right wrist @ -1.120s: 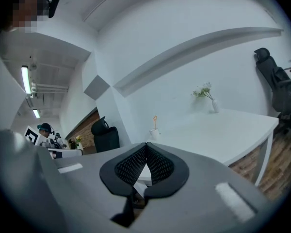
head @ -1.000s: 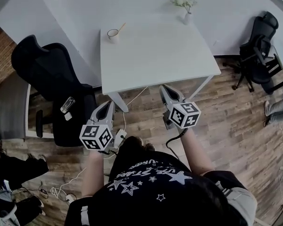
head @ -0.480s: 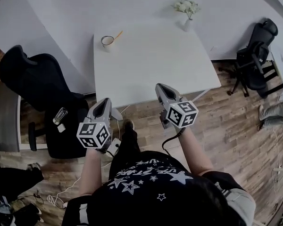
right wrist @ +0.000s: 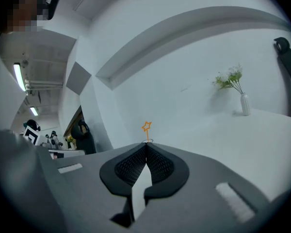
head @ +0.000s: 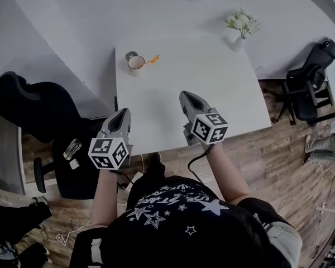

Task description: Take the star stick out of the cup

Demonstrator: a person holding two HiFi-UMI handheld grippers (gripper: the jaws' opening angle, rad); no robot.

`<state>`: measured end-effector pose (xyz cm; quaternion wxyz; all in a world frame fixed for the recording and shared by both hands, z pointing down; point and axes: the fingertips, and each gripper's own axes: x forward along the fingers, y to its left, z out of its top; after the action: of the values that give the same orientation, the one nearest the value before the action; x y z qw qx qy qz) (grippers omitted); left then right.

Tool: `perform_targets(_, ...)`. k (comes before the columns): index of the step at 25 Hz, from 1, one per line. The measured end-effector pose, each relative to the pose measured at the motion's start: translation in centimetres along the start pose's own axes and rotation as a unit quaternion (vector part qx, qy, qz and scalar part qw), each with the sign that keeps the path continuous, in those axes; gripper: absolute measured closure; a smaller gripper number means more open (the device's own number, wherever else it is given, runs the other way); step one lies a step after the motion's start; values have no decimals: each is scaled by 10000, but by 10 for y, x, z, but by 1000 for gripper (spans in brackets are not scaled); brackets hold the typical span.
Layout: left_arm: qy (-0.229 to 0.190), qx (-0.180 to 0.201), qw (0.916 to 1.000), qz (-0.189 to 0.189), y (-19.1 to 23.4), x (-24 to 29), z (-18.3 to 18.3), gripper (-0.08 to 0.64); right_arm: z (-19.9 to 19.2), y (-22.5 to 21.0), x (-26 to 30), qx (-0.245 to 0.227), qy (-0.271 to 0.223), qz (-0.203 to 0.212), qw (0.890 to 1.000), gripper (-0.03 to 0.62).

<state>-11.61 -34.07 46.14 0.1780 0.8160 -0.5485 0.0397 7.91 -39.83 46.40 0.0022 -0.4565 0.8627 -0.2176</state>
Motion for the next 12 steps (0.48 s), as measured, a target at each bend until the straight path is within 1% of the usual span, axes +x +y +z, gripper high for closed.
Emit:
perform_targets(2,13,-13,10000,6,15,14,7,557,2,-2,23,11,41,-20,10000,569)
perform_targets(3,8,-28,10000,11,22,20,11,557,3,-2,34,31,73,-11,10000,547)
perform_targets(4,4,-47,10000,14,28,26,14,557,2,-2,45,50,114,7,9999,512)
perform_targets(5,5,-63,10000,12,33,32,16,557,2,-2,55,56,162,25,9999,496)
perform_targets(7,30,-78,10000,-15,41,44,20,557,-1,-1,74,16,261,54,9996,473)
perform_targets(10,98,-90,9999,-69,53,59,21,557,-4,-1,101,-44,359,57,9993,422)
perform_targets(12,144,-109,9998,-91,61,67,21,557,-7,0,117,-64,400,38,9992,410)
